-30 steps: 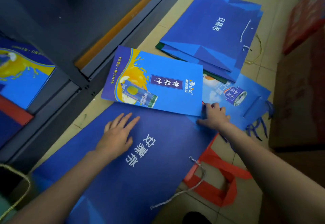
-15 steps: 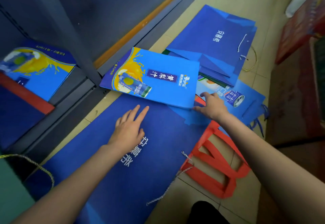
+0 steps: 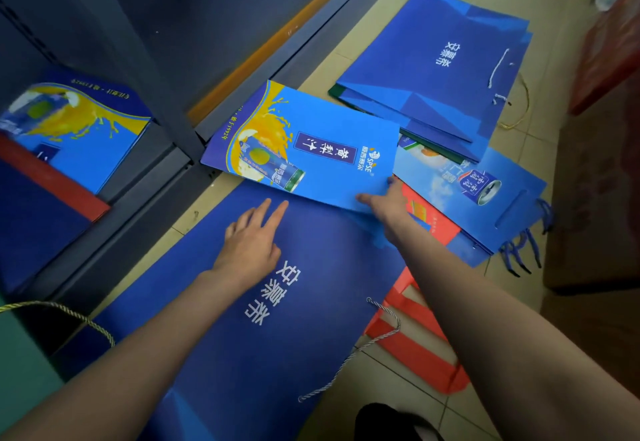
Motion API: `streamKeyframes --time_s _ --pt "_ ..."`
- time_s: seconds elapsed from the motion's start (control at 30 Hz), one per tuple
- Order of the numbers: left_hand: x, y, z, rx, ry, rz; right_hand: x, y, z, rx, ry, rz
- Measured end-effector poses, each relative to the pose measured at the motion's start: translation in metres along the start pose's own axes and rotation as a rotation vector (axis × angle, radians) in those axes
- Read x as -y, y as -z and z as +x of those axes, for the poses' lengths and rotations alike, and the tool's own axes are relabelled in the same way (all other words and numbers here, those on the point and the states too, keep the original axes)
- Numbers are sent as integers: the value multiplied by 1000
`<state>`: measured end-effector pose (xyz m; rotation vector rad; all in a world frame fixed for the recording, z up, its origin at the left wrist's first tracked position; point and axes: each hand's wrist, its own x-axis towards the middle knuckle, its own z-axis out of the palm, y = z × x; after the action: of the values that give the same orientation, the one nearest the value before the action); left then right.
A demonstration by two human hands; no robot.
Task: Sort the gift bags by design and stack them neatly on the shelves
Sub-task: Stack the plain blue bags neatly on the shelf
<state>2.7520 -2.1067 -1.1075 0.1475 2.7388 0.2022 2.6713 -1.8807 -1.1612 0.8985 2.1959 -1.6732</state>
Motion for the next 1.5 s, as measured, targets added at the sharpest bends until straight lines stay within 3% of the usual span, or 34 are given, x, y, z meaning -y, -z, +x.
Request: streamKeyframes --time_s 0.1,0.17,0.3,0.4,0.47,0.53,0.57,0.63,0.67,0.73,0.83,1.03,1.2,1.27,1.37,1.5 --pt "-2 2 10 7 14 -30 23 5 -5 -63 100 277" --pt "-6 1 17 -11 5 -51 46 28 -3 -122 232 336" --pt "-19 -8 24 -6 -4 -76 73 105 8 -353 445 122" --pt "-29 -22 24 45 -42 -12 52 149 16 -337 285 42" --pt "-33 -29 22 82 -71 40 24 155 16 -363 35 -260" --pt "-32 -33 19 101 -79 62 1 142 2 -459 -25 -548" --pt "-30 -33 18 107 -74 61 -7 130 -6 -419 67 -635" --pt "-23 -33 14 117 -49 44 -25 100 -16 -153 212 -763" --pt "-17 -32 13 115 -32 36 -33 86 -17 -49 216 -803" --pt "-6 -30 8 95 -3 19 -37 67 -20 -14 136 -866" --pt "9 -26 -1 55 24 -11 -21 56 -23 -46 116 -723" --pt "35 -19 -14 -28 107 -113 38 38 -41 -126 381 -229" --pt "37 -6 -14 -178 50 -147 119 105 -48 -324 569 15" --pt "37 -3 -4 -191 29 -146 150 141 -37 -419 614 2" --pt "36 -8 12 -39 74 -199 145 166 -1 -473 344 -315" --pt "35 -31 17 227 121 -101 50 141 4 -172 19 -259"
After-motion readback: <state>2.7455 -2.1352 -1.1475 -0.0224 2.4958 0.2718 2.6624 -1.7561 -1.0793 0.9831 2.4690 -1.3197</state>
